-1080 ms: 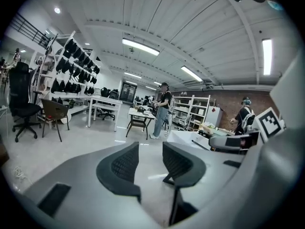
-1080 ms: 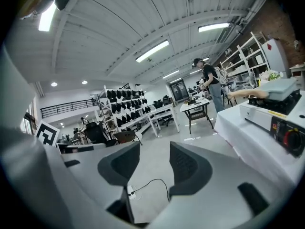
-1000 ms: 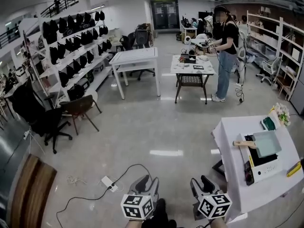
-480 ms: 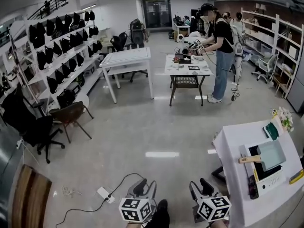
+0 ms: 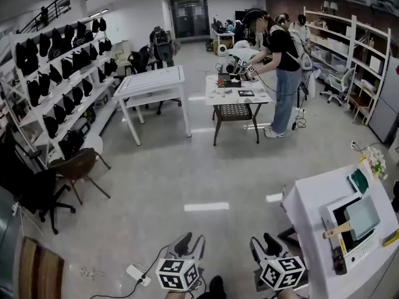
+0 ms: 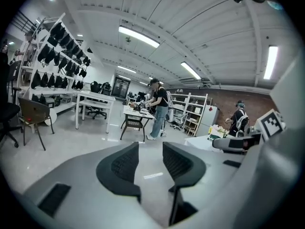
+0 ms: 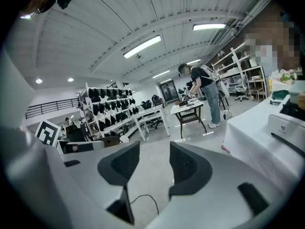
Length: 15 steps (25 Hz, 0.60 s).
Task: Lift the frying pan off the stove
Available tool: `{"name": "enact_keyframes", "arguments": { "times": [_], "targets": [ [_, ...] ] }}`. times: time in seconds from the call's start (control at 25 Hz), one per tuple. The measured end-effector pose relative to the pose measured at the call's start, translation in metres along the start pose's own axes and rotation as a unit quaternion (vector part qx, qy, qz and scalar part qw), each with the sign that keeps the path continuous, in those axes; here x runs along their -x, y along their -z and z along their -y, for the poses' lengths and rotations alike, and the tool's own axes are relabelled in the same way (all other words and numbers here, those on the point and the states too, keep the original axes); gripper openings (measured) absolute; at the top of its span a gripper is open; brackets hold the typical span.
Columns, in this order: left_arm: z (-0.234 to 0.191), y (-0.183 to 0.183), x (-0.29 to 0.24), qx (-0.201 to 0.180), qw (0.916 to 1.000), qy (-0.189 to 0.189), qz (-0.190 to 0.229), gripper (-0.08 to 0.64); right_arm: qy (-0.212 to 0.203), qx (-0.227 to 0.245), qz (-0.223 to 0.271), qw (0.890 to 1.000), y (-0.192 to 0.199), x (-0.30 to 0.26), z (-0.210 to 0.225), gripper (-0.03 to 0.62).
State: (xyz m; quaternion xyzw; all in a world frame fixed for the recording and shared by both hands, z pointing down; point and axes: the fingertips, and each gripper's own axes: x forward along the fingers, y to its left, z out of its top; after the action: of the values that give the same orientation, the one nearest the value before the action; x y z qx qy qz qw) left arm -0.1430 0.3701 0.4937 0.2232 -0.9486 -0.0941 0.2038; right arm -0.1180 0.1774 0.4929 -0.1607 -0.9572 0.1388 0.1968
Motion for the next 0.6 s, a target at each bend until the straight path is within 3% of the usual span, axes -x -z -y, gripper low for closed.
{"name": "enact_keyframes", "arguments": {
  "times": [0.32, 0.6],
  "targets": [
    [-0.036, -0.014, -0.039, 0.007, 0.9998, 0.015, -0.010, 0.132, 0.020, -0.001, 0.009, 1.000, -0.017, -0.042, 0.001, 0.184],
    [-0.026, -0.012, -0.069, -0.001, 0.9985, 0.044, -0.033, 0.132, 0.050, -0.005, 0.013, 0.999, -0.025, -0.043, 0.021, 0.184]
  ]
}}
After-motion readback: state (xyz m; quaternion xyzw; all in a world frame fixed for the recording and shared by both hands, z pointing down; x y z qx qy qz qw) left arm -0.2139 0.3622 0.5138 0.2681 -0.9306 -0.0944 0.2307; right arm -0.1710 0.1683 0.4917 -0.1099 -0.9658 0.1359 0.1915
